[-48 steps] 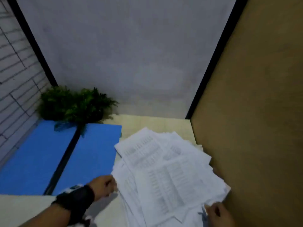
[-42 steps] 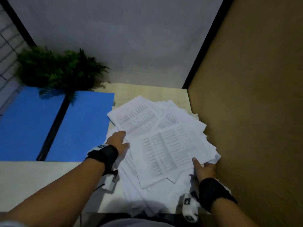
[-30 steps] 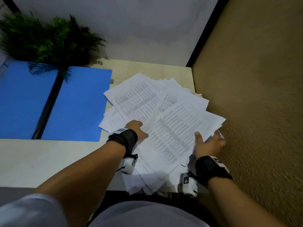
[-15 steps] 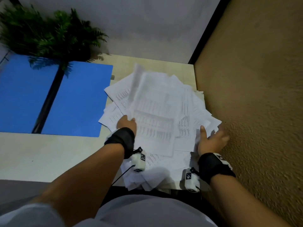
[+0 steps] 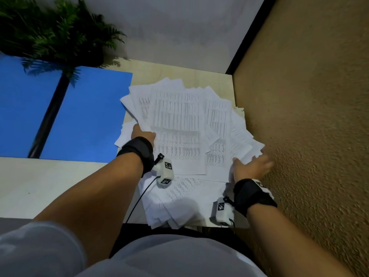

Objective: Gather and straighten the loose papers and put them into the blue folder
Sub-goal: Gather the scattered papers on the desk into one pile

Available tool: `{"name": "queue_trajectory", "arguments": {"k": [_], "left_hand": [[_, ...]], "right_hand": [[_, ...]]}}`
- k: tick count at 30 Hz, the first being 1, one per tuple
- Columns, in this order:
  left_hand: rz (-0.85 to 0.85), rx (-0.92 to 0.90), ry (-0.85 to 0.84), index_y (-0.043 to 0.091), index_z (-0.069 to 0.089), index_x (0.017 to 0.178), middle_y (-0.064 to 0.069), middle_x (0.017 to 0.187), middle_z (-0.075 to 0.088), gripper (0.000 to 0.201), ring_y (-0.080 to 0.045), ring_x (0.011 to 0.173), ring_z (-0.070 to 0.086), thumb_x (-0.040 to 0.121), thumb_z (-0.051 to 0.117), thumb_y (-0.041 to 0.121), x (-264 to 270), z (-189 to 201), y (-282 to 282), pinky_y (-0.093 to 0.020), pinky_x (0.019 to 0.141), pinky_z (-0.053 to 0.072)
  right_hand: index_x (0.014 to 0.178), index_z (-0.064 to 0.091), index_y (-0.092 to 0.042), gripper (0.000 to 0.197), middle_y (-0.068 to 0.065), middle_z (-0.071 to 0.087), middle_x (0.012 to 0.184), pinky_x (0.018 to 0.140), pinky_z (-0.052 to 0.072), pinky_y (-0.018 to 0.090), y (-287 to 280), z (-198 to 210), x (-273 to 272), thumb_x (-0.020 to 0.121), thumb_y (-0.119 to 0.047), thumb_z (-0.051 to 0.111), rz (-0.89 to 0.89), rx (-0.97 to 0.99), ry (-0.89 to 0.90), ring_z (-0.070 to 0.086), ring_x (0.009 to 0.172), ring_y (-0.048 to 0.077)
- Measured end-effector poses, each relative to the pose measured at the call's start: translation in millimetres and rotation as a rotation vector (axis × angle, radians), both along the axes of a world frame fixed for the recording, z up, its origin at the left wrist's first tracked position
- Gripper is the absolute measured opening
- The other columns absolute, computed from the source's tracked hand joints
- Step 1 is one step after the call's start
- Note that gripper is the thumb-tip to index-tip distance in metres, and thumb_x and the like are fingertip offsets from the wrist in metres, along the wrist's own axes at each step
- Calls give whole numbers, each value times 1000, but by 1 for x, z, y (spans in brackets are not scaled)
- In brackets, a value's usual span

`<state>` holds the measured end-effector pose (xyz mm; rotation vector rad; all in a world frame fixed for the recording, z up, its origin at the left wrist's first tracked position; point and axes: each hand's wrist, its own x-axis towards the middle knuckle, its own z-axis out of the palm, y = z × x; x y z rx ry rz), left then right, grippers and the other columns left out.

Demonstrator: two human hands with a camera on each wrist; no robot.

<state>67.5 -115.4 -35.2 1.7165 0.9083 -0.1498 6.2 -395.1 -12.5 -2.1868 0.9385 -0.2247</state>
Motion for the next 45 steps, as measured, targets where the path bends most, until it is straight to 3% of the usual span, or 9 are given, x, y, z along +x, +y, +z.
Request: {"name": "queue_trajectory", "arguments": {"k": [4, 10, 16, 20, 24, 29, 32, 38, 45], "left_hand": [[-105, 148, 55, 0, 48, 134, -20, 137, 53, 38, -35, 122, 52, 99, 46, 14, -15, 0, 26, -29, 91, 39], [-316, 300, 225, -4, 57, 121, -26, 127, 57, 38, -41, 116, 54, 99, 46, 25, -53, -7, 57, -39, 96, 42], [-194, 92, 67, 4, 59, 104, -15, 106, 65, 22, -32, 98, 61, 97, 52, 24, -81, -6, 48, -33, 84, 46], [-163, -68, 36, 16, 56, 115, -3, 113, 65, 34, -27, 102, 63, 86, 64, 33, -87, -8, 30, -40, 93, 51], [-186, -147, 55, 18, 46, 132, -5, 130, 60, 53, -29, 117, 59, 84, 69, 28, -90, -9, 3, -46, 103, 47], [-80, 1, 137, 0, 51, 128, -18, 131, 58, 36, -35, 118, 56, 94, 54, 11, -95, -11, 5, -35, 96, 43], [-7, 20, 178, -2, 53, 124, -18, 122, 61, 31, -37, 110, 58, 95, 51, 11, -104, -11, 19, -33, 86, 43], [63, -52, 141, 16, 56, 105, -12, 112, 67, 26, -36, 98, 65, 83, 62, 26, -117, -13, 19, -47, 92, 53], [105, 28, 22, 10, 43, 116, -6, 108, 58, 42, -25, 91, 60, 84, 68, 19, -113, -2, 10, -34, 83, 50]], "right_hand": [[125, 50, -3, 46, 17, 45, 128, 98, 46, 38, 3, 13, 15, 85, -17, 70, 242, -97, -72, 51, 100, 21], [117, 61, -10, 56, 16, 47, 128, 101, 39, 43, 16, -5, 40, 83, -55, 63, 333, -89, 511, 43, 124, 37], [82, 59, -9, 4, 18, 68, 99, 91, 48, 36, 15, -12, 47, 84, -6, 57, 452, 82, 403, 63, 97, 30], [56, 36, -14, 38, -2, 43, 64, 61, 33, 17, 27, -5, 32, 84, 7, 52, 626, 73, 417, 46, 69, 16], [82, 59, -6, 17, 10, 62, 89, 68, 42, 22, 50, -10, 12, 89, 0, 44, 770, 69, 497, 59, 82, 23], [110, 58, -15, 21, 9, 43, 126, 94, 43, 37, 53, -13, 14, 92, -25, 53, 690, -206, 451, 42, 119, 30], [124, 46, -13, 47, 7, 44, 116, 86, 45, 33, 44, -13, 15, 87, -35, 65, 600, 54, 437, 48, 107, 26], [76, 55, -14, 15, 6, 58, 84, 76, 45, 30, 58, -26, -5, 87, -8, 63, 644, 367, 397, 56, 85, 22], [88, 61, -10, 10, 10, 69, 91, 75, 59, 35, 72, -8, -28, 91, -6, 52, 599, 887, 415, 67, 83, 26]]}}
